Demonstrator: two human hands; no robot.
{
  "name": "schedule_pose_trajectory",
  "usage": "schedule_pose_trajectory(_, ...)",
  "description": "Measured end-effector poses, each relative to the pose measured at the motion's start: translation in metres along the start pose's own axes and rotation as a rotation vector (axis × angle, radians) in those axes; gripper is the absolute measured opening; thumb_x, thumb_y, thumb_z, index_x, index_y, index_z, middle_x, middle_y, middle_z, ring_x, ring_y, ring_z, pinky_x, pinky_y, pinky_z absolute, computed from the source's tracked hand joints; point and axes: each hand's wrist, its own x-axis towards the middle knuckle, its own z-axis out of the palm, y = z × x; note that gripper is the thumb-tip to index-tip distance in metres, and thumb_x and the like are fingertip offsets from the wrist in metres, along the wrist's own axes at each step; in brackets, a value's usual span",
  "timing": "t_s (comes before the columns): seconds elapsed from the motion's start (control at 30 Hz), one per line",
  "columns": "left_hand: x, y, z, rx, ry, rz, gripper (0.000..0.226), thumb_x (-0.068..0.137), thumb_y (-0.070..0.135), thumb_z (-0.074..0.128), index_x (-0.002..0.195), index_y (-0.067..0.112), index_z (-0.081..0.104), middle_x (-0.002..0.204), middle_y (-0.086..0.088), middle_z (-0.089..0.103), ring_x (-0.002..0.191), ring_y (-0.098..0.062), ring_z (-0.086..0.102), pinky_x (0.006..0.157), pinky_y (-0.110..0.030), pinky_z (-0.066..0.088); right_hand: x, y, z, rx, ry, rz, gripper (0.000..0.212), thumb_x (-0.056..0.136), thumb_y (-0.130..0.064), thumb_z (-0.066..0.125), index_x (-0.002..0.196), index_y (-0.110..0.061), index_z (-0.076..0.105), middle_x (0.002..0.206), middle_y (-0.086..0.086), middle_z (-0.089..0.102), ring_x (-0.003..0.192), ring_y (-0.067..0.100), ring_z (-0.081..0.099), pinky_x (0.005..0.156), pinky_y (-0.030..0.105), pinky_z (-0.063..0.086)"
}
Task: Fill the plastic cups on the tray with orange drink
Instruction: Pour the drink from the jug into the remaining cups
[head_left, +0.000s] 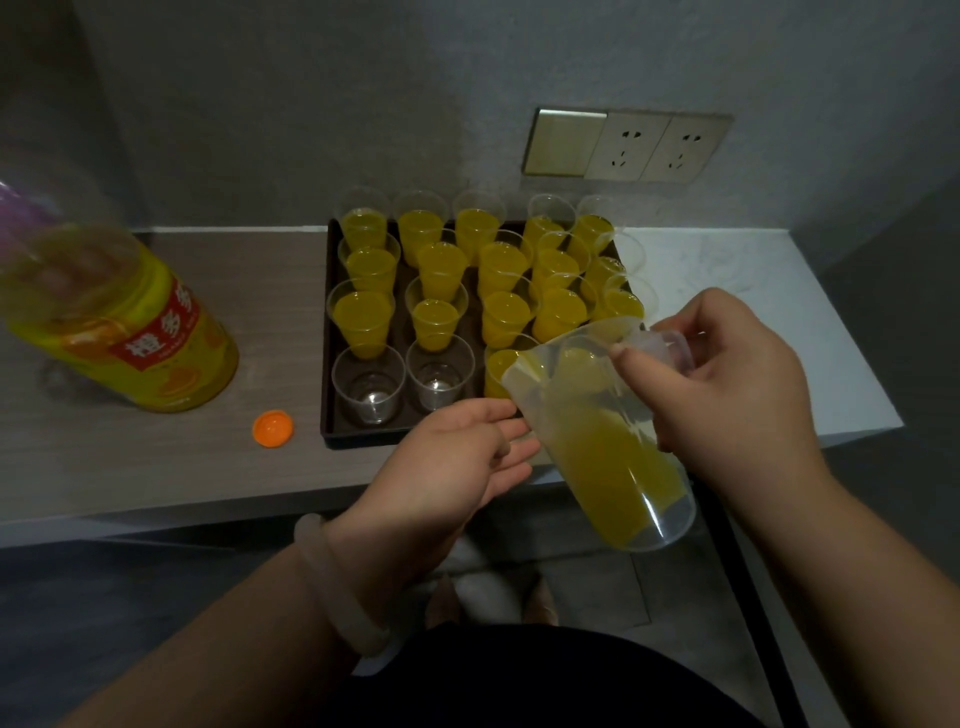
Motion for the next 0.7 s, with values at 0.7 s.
schedule_pose_trajectory(0.7,-0.018,-0.006,-0.018,-0.137,0.147,0.068,0.054,0.089,-0.016,0.025,0.138,0.000,0.042,0.130,-0.018,0.058,0.118,-0.025,0.057,0.096,-0.033,0.047,0.007,-0.013,0.021,0.064,-0.111,-0.143,0.026,0.078,-0.040,0.071,0.078,-0.024,0.050,0.061,-0.004,0.056,0.052,0.012,0.057,0.050,0.038,0.054)
